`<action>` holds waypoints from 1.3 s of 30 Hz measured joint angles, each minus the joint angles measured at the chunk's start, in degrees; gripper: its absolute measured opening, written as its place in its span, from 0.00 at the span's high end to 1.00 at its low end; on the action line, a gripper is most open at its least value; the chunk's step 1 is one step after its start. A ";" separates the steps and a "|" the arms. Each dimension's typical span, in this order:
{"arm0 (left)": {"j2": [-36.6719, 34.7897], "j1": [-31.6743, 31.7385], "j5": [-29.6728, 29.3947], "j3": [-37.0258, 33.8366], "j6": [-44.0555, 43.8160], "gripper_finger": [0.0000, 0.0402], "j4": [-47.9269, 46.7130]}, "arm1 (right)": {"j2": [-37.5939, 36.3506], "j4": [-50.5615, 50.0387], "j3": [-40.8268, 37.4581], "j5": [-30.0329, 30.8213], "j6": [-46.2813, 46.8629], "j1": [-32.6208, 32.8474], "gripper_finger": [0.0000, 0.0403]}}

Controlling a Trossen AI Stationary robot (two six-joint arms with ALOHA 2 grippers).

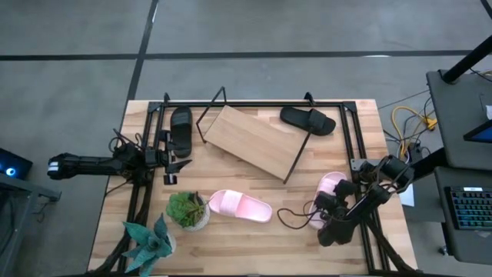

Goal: Pick and place slides into the shelf
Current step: Put the right pink slide on the shelf

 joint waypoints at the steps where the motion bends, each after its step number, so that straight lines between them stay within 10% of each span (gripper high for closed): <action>1: 0.01 0.00 -0.02 0.00 0.02 0.60 0.01 | 0.00 -0.50 0.00 0.02 -0.01 -0.06 0.53; 9: -0.03 0.02 0.00 0.00 0.04 0.60 0.01 | 0.02 -0.80 0.17 -0.09 0.17 -0.17 0.60; 19: 0.01 0.02 0.00 0.00 0.04 0.60 -0.01 | -0.20 -0.68 0.22 -3.70 -0.22 -0.40 0.95; 39: 0.30 0.02 -0.02 0.00 0.04 0.60 0.01 | -3.91 -8.77 11.80 4.26 3.16 -0.43 0.97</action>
